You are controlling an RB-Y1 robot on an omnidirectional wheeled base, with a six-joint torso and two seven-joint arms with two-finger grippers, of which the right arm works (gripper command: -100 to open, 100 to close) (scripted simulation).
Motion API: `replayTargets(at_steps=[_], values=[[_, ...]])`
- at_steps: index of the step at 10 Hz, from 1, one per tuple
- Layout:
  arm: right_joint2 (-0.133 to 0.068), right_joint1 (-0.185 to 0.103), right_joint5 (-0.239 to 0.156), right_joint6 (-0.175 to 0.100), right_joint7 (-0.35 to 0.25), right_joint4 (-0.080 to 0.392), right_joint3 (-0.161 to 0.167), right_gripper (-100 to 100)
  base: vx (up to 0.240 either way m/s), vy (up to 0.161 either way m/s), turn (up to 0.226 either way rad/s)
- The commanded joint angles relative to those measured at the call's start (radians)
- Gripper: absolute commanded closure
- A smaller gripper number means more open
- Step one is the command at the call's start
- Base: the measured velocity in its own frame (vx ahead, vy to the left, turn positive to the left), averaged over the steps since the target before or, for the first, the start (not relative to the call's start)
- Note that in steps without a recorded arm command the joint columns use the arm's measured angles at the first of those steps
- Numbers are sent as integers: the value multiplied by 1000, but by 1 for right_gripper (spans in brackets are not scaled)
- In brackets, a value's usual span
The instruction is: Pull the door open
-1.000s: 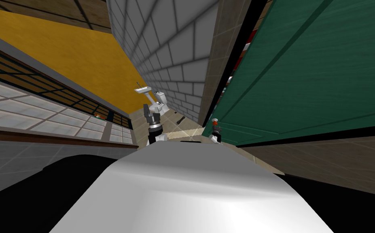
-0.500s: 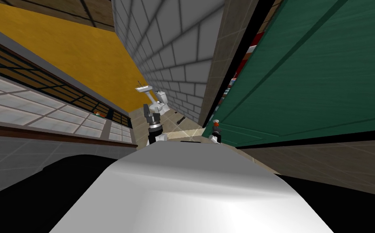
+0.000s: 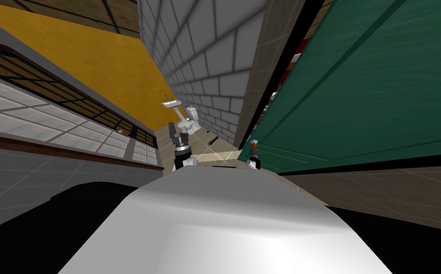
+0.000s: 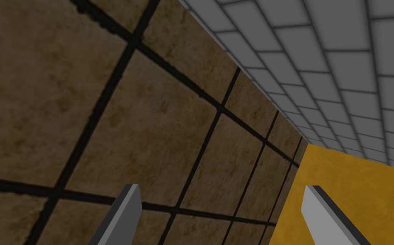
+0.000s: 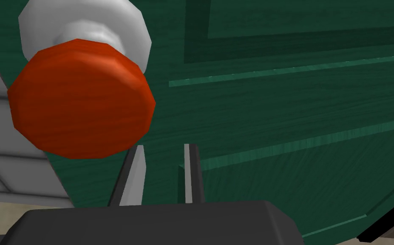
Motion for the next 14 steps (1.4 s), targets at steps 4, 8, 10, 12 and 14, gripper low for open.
replayTargets(at_steps=[4, 8, 10, 12, 14], values=[[1, 29, 33, -87, -63, -13, 73, -100, -164, -14, 151], [-4, 65, 61, -163, -120, -28, 136, -100, -157, -35, 144], [-3, 68, 63, -165, -120, -30, 139, -100, -93, -17, 51], [-50, 86, 54, -177, -173, -15, 134, -100, 184, -17, 106], [-61, 90, 52, -178, -185, -12, 132, -100, 148, -11, 41]])
